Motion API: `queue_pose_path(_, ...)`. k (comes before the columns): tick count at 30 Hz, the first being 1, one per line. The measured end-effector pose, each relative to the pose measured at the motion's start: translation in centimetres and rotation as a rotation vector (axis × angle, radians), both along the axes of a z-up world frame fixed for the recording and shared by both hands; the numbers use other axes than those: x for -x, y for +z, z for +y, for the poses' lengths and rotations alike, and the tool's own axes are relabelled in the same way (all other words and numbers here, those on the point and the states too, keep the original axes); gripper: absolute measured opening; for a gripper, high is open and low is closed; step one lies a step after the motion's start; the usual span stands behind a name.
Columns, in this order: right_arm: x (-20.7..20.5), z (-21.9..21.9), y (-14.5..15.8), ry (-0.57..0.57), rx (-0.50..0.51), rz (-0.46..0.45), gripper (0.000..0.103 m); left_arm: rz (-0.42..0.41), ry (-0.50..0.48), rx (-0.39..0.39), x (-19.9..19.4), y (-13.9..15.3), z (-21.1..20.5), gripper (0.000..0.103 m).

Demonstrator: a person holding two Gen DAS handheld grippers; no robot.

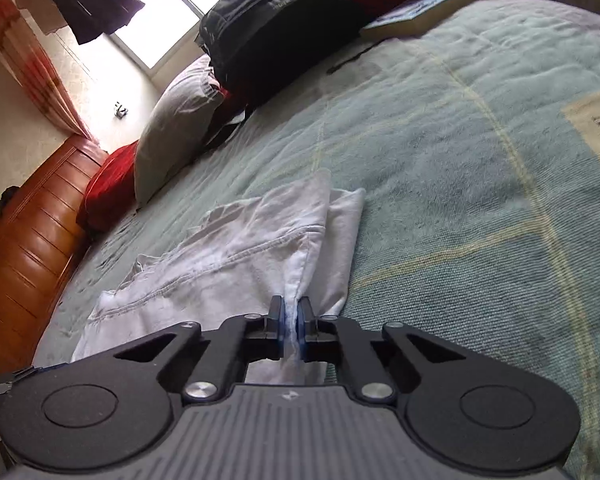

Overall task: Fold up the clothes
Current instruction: 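Pinch the folded shirt edge with the right gripper, then release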

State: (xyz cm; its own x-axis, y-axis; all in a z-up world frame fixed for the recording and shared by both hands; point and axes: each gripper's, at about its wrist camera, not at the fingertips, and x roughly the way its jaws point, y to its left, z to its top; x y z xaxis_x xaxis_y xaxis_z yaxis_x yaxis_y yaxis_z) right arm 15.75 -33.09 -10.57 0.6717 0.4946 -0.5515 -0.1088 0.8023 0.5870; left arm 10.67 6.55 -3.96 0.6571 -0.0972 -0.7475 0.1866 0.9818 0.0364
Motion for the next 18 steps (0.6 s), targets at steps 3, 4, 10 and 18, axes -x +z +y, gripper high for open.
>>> queue_pose_path(3, 0.5, 0.0, 0.5, -0.019, 0.025, 0.004, 0.006, -0.007, -0.005, 0.002, 0.1, 0.2, 0.1, 0.089)
queue_pose_path(4, 0.5, 0.0, 0.5, -0.021, 0.037, 0.007, 0.006, -0.008, -0.009, 0.004, 0.1, 0.2, 0.3, 0.089)
queue_pose_path(10, 0.3, 0.3, 0.7, -0.025, 0.12, 0.019, 0.008, -0.008, -0.02, -0.036, -0.1, 0.4, 0.9, 0.09)
queue_pose_path(18, -0.1, 4.1, 5.3, 0.085, 0.227, -0.153, 0.046, 0.029, -0.105, 0.012, -3.4, -0.4, 2.9, 0.09)
